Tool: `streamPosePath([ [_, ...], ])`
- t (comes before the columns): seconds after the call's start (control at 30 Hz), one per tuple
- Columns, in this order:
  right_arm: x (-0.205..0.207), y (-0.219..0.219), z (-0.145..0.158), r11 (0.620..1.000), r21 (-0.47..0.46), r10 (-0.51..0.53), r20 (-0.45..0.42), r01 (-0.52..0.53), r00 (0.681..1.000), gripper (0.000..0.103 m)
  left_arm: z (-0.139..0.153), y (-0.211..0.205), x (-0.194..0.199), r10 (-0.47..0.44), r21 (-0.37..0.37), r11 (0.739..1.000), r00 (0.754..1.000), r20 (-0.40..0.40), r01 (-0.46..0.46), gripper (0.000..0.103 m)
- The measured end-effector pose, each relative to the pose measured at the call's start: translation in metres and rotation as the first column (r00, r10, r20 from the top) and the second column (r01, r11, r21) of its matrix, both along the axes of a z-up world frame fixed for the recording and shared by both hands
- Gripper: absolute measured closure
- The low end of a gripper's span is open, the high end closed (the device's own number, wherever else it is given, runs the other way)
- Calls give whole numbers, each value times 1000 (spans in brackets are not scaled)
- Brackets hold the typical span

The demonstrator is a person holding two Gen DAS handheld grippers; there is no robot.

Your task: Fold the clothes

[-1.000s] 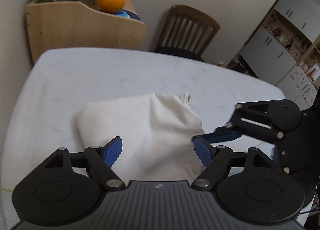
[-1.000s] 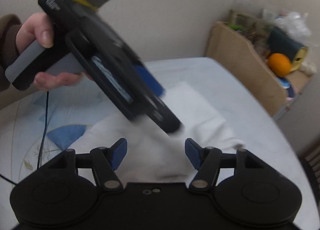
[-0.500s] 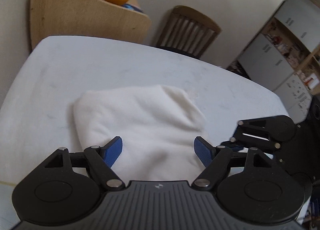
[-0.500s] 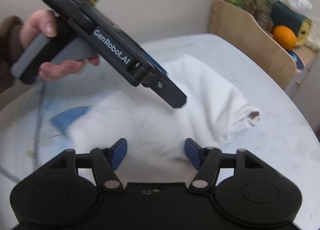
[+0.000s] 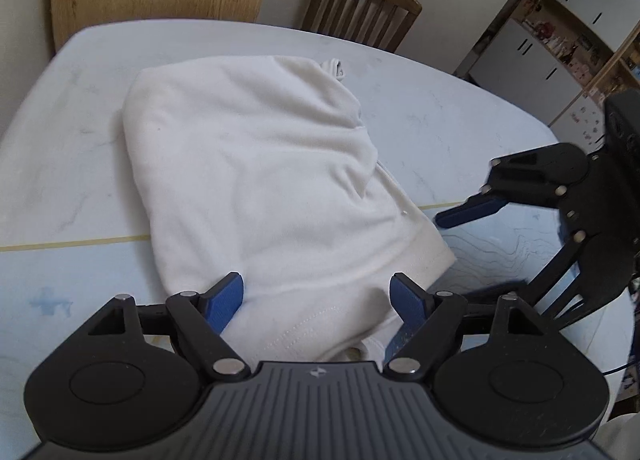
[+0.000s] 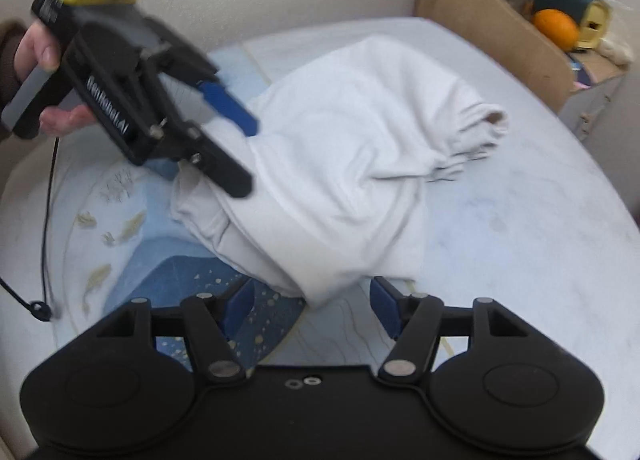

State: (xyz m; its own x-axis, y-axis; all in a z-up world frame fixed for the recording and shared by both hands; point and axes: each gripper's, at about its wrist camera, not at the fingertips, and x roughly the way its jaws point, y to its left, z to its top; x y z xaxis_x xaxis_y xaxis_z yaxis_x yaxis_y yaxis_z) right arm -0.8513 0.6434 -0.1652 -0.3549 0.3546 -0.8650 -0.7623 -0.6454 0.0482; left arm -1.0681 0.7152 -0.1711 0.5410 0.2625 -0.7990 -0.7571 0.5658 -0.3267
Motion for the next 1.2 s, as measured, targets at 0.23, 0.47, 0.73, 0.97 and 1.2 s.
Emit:
streamPosePath([
  [0.23, 38, -30, 33, 964, -3, -265, -125, 267, 956, 0, 31, -36, 18, 169, 101, 982, 983, -67, -161, 22],
  [0.47, 46, -52, 54, 889, 87, -437, -134, 450, 889, 0, 38, -56, 32, 321, 105, 944, 943, -90, -312, 21],
  [0.73, 58, -79, 68, 828, 95, -544, -109, 553, 832, 0, 45, -73, 46, 360, 66, 932, 930, -73, -356, 21],
  [0.97, 65, -102, 78, 793, 152, -583, -94, 590, 807, 0, 54, -82, 55, 367, 73, 929, 927, -71, -362, 21],
  [1.2, 65, -112, 76, 790, 156, -589, -80, 594, 804, 0, 58, -87, 60, 382, 91, 923, 919, -100, -374, 21],
])
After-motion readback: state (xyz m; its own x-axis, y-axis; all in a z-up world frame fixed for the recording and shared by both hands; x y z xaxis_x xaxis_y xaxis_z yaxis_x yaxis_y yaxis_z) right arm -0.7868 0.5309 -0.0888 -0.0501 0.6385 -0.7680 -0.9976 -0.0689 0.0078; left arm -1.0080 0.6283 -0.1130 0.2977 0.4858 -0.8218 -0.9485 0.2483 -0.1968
